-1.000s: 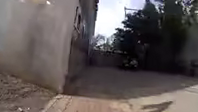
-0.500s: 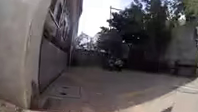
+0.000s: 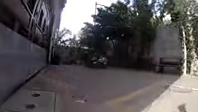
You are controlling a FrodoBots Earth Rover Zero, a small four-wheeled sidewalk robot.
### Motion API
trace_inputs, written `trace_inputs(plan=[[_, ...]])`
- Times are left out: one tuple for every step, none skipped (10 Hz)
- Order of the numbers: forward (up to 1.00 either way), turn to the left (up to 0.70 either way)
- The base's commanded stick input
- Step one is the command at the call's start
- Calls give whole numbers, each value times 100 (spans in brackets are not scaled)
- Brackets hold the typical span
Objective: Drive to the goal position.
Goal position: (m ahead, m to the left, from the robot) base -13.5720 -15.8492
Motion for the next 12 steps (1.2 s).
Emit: trace_inputs(plan=[[100, -34], [100, -34], [100, -34], [100, -34], [100, -34], [100, -34], [100, -34], [100, -34], [100, -34], [100, -34], [100, -34], [100, -34]])
